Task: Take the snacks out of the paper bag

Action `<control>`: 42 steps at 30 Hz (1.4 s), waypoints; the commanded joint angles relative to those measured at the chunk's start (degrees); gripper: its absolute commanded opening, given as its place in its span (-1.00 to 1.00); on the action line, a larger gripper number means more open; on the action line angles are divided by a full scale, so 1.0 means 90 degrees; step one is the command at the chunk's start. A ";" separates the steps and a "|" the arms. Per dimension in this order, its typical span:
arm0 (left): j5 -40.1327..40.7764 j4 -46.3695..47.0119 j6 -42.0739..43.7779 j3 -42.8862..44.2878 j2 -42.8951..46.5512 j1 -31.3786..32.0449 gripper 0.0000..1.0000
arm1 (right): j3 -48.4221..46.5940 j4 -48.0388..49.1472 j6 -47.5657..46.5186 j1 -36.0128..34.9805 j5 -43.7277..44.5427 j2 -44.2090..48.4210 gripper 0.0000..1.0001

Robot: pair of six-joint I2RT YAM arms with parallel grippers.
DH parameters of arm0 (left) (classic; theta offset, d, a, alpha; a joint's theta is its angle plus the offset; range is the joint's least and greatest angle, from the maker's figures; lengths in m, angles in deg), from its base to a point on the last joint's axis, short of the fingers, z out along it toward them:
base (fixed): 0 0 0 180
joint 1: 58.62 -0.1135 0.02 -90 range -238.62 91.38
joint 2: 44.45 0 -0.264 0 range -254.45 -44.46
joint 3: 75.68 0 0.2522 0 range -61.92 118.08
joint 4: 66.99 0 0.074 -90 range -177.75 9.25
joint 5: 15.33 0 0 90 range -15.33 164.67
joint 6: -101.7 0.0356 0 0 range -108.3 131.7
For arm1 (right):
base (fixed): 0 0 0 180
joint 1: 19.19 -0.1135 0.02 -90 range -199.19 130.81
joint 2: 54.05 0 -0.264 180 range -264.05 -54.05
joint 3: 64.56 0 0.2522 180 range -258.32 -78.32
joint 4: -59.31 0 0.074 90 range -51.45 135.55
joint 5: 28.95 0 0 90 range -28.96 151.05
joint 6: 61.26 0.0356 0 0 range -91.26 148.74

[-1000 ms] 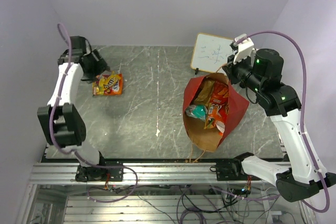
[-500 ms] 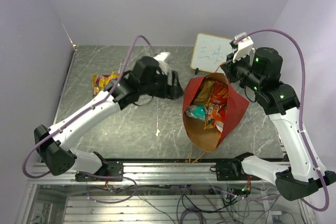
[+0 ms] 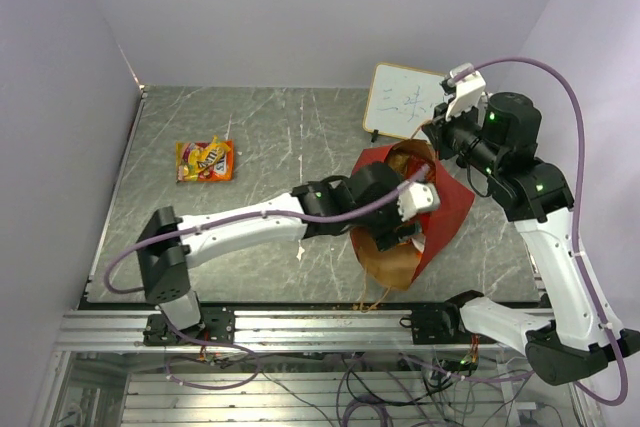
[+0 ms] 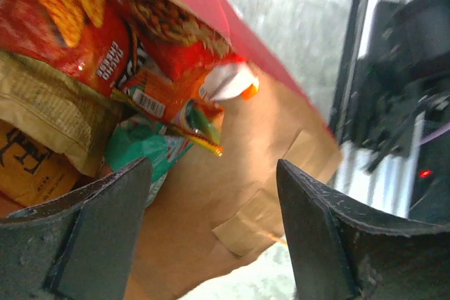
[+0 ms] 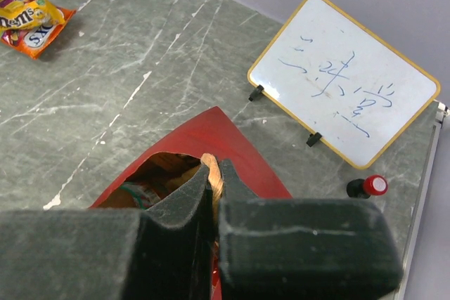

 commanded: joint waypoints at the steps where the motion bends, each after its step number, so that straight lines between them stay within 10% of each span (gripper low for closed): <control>1: 0.0616 0.0087 0.1793 -0.0067 -0.0245 0.0104 0.66 | -0.0118 0.0621 0.0102 0.0016 0.0081 0.0293 -1.00; 33: 0.2168 0.1104 0.1917 -0.0702 -0.1691 -0.0415 0.71 | -0.0567 0.0395 -0.0102 0.0013 0.0141 0.0091 -1.00; 39: 0.2318 0.0766 0.2078 -0.0486 -0.1973 -0.0415 0.42 | -0.0699 0.0363 -0.0102 0.0016 0.0110 -0.0021 -1.00; 42: 0.2434 0.0821 0.1993 -0.0464 -0.1910 -0.0413 -0.08 | -0.0716 0.0373 -0.0093 0.0016 0.0115 -0.0033 -1.00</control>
